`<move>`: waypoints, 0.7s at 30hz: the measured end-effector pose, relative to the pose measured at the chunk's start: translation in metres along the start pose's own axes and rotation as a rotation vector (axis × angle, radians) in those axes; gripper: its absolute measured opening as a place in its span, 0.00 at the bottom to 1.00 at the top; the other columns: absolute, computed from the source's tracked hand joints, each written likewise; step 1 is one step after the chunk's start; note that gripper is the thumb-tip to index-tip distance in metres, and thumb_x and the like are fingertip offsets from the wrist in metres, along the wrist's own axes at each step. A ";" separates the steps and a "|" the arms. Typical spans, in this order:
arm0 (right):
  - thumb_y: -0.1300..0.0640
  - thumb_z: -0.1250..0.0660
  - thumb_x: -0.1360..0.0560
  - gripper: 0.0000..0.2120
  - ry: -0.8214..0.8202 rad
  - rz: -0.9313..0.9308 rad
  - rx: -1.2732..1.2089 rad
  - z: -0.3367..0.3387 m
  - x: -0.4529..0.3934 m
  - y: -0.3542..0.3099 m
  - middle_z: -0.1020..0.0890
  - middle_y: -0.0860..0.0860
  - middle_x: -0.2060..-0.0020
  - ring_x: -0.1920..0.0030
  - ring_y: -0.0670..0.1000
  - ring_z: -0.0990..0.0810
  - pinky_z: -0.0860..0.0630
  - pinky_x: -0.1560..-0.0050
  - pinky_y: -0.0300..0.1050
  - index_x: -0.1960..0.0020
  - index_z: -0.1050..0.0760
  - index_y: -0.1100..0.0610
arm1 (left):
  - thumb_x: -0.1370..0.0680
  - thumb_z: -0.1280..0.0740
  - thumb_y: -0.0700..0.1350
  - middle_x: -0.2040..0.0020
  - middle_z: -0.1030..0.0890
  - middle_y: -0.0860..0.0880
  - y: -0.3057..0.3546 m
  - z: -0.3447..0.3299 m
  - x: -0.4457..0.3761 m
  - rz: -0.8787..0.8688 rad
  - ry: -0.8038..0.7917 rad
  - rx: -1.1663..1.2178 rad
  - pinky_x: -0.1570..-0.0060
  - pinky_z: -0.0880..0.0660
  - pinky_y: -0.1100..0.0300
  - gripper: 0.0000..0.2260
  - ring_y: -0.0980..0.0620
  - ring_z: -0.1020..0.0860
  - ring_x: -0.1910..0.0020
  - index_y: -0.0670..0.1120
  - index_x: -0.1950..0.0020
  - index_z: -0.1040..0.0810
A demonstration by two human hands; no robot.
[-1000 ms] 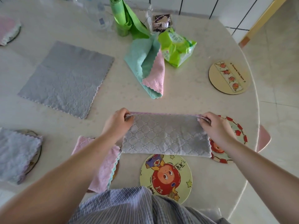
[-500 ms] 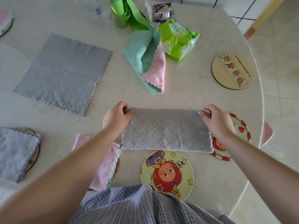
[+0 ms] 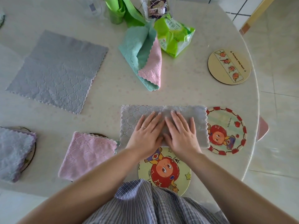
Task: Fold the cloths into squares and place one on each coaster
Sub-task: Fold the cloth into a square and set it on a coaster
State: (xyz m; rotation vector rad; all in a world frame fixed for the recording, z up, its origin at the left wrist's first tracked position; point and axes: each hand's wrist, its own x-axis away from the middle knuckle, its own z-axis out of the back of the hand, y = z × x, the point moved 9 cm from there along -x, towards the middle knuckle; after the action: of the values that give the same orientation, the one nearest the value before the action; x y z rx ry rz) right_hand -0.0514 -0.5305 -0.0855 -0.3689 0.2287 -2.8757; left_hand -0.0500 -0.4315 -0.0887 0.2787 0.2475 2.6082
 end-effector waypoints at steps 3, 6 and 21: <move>0.37 0.54 0.23 0.31 -0.004 -0.012 0.131 -0.005 0.009 0.024 0.38 0.56 0.27 0.26 0.55 0.41 0.51 0.29 0.64 0.27 0.40 0.55 | 0.23 0.58 0.65 0.23 0.53 0.47 -0.019 -0.003 -0.001 -0.028 -0.099 -0.114 0.28 0.60 0.47 0.32 0.47 0.57 0.24 0.49 0.24 0.54; 0.34 0.58 0.23 0.33 -0.026 -0.061 0.174 -0.003 0.016 0.049 0.42 0.55 0.25 0.26 0.54 0.46 0.52 0.28 0.64 0.26 0.45 0.54 | 0.24 0.62 0.68 0.24 0.61 0.48 -0.042 0.000 -0.003 0.016 -0.136 -0.164 0.29 0.65 0.49 0.33 0.48 0.63 0.25 0.50 0.26 0.63; 0.46 0.47 0.22 0.28 0.064 -0.034 -0.025 0.037 -0.020 0.051 0.44 0.50 0.25 0.25 0.50 0.49 0.61 0.27 0.61 0.25 0.44 0.56 | 0.21 0.40 0.45 0.43 0.23 0.54 0.016 0.031 0.012 -0.131 -0.010 0.330 0.37 0.30 0.51 0.10 0.55 0.28 0.40 0.50 0.43 0.23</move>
State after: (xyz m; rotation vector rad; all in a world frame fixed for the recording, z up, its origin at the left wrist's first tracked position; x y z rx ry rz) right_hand -0.0121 -0.5788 -0.0643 -0.2879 0.2729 -2.9234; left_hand -0.0603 -0.4359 -0.0538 0.3750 0.6715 2.4280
